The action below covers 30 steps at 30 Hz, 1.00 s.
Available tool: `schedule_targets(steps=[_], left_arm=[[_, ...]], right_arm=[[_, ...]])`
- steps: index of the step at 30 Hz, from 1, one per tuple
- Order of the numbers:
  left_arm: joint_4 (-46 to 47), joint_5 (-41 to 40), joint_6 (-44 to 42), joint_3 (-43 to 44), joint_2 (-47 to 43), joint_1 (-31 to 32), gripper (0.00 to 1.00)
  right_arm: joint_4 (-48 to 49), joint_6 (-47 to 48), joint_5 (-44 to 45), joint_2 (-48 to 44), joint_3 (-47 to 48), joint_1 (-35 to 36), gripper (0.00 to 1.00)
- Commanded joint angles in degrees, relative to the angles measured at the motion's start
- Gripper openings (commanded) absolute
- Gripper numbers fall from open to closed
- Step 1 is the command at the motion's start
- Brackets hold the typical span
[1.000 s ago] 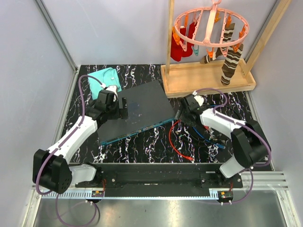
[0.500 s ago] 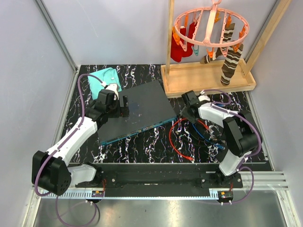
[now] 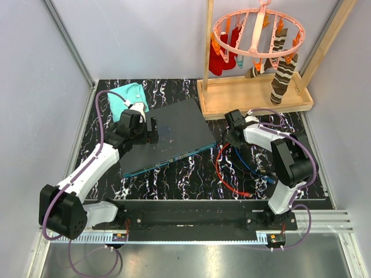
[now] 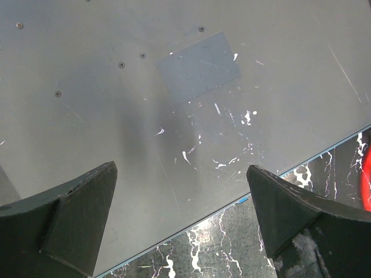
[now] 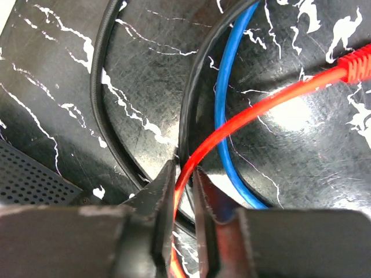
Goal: Insert the plug into the switch port
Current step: Pick up the connector from the center of the board.
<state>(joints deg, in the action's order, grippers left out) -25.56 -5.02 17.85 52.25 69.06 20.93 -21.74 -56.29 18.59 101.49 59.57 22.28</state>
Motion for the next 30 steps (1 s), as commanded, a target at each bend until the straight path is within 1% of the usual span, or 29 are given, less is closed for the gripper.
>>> schedule_targets(steps=[1,2,3,5,7,10,12,13,17,19,21,25,28,30], left_arm=[[1.3,0.1,-0.2,1.0,-0.9,0.3,0.99],[0.4,0.2,0.0,1.4,-0.9,0.3,0.99],[0.0,0.3,0.3,2.2,-1.0,0.3,0.99],[-0.9,1.3,1.6,3.1,-1.4,0.3,0.99],[-1.4,3.1,3.3,4.3,-1.6,0.3,0.99],[-2.0,6.1,6.0,5.9,-1.9,0.5,0.99],[-1.9,8.2,7.4,7.1,-1.9,0.6,0.99],[-2.0,9.0,8.7,7.5,-1.7,0.8,0.99],[-1.2,12.4,11.7,10.5,-1.1,1.5,0.99],[0.0,13.8,13.5,11.2,-0.6,2.0,0.99],[0.9,15.5,14.8,11.8,-0.1,2.4,0.99],[3.8,17.8,18.9,12.3,1.7,4.6,0.99],[6.4,19.0,21.7,12.2,2.3,5.9,0.99],[8.0,20.1,23.9,12.2,2.4,6.6,0.99]], right_arm=[[0.2,3.9,1.6,-5.4,-0.1,-0.3,0.17],[0.1,5.4,0.5,-8.0,-0.9,-0.3,0.12],[0.0,6.3,-0.3,-9.4,-1.3,-0.2,0.11],[-0.1,8.8,-2.2,-13.1,-2.6,-0.3,0.06],[-0.4,10.8,-3.8,-15.6,-3.3,-0.3,0.04],[-0.4,15.6,-8.5,-19.6,-4.5,-0.3,0.02],[-0.4,20.6,-13.6,-21.4,-4.5,-0.1,0.01],[-0.3,24.7,-17.8,-22.3,-4.4,0.0,0.01],[3.0,34.4,-26.0,-25.0,-5.3,2.7,0.01],[6.9,37.6,-30.0,-27.0,-7.2,4.3,0.01],[11.9,38.8,-33.3,-28.4,-9.0,5.6,0.01],[19.1,41.3,-41.9,-30.8,-12.6,7.9,0.03],[25.2,40.9,-45.6,-31.6,-13.6,9.4,0.03],[30.2,39.5,-46.6,-31.9,-14.2,9.8,0.04]])
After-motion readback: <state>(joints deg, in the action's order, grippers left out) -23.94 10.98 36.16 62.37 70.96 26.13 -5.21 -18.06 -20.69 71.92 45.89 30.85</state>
